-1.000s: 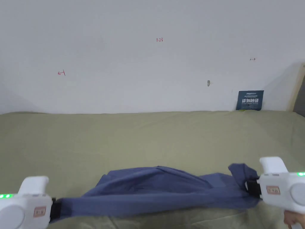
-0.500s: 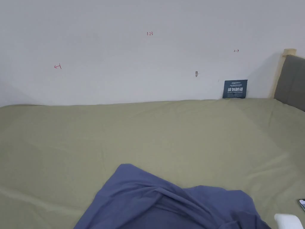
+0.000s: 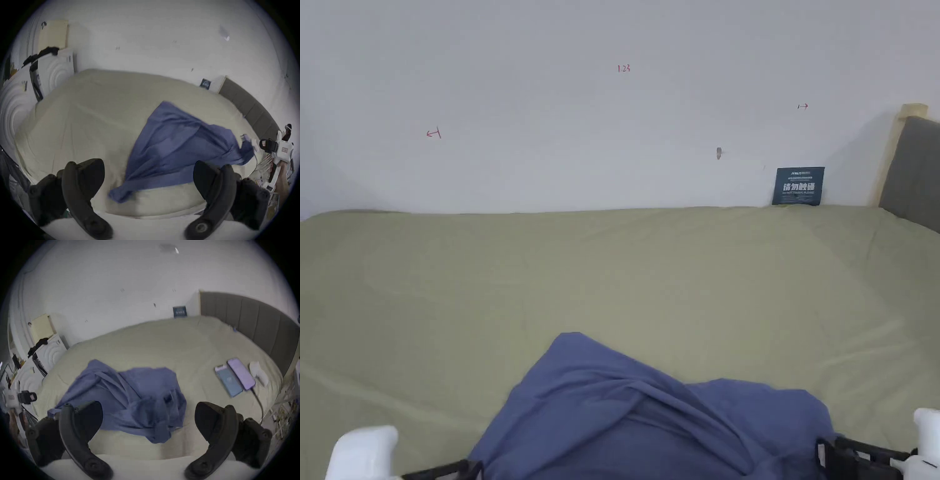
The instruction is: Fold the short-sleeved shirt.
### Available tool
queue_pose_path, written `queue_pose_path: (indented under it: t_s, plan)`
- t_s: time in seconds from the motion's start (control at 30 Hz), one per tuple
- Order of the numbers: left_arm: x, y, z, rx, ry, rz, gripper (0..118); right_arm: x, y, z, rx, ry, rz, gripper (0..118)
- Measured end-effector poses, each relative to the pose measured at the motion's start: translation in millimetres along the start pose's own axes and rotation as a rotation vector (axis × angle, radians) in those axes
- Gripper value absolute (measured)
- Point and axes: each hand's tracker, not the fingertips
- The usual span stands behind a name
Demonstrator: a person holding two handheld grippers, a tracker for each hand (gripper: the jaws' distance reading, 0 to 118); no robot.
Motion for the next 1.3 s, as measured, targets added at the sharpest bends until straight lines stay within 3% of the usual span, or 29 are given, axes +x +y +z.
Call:
queue_pose_path:
  t_s: [0.07, 0.1, 0.13, 0.17, 0.2, 0.23, 0.33, 0.4, 0.77, 0.93, 1.13, 1.17, 1.2, 1.23, 1.3]
  plan:
    - [30.5, 0.4, 21.7, 0.143, 0.022, -0.016, 93, -16.3, -1.3, 19.0, 0.065, 0.008, 0.022, 107]
    - [14.8, -4.9, 14.6, 0.174, 0.012, -0.065, 87, -23.7, -4.3, 29.9, 0.111, 0.004, 0.038, 104]
    - [24.5, -6.7, 21.2, 0.199, 0.023, -0.093, 72, -31.6, -8.0, 39.8, 0.167, -0.026, 0.066, 90]
    - [30.8, -7.8, 25.6, 0.227, 0.032, -0.098, 41, -36.3, -11.2, 44.8, 0.172, -0.054, 0.095, 57]
    - [36.0, -8.9, 28.0, 0.238, 0.031, -0.121, 0, -42.1, -14.8, 51.5, 0.199, -0.075, 0.110, 5]
    - [22.8, -15.8, 18.7, 0.277, 0.051, -0.098, 0, -43.3, -20.5, 59.6, 0.265, -0.105, 0.097, 3]
    - [18.0, -16.9, 15.5, 0.258, 0.059, -0.123, 0, -47.5, -26.8, 67.6, 0.251, -0.087, 0.074, 3]
    - [36.3, -21.3, 26.4, 0.289, 0.084, -0.164, 0, -48.5, -30.6, 69.3, 0.261, -0.108, 0.094, 2]
    - [38.3, -4.1, 6.8, 0.276, 0.072, -0.122, 0, -54.2, -25.6, 60.0, 0.276, -0.118, 0.118, 2]
    - [30.7, 35.9, -59.3, 0.133, -0.008, -0.095, 0, -51.0, -23.4, 41.0, 0.240, -0.114, 0.106, 2]
    - [31.5, 104.0, -197.9, -0.086, -0.041, -0.136, 0, -38.7, -25.5, 9.9, 0.163, -0.130, 0.094, 2]
    - [35.3, 113.9, -220.9, -0.112, -0.034, -0.144, 2, -36.1, -25.4, 3.5, 0.150, -0.132, 0.092, 2]
    - [37.7, 122.2, -242.0, -0.139, -0.041, -0.165, 14, -33.6, -25.3, -2.6, 0.134, -0.136, 0.091, 2]
    - [41.4, 129.6, -267.7, -0.178, -0.021, -0.181, 40, -30.5, -26.0, -9.0, 0.129, -0.141, 0.089, 2]
    - [43.4, 138.3, -313.2, -0.232, -0.016, -0.178, 116, -24.2, -26.2, -21.1, 0.107, -0.136, 0.071, 2]
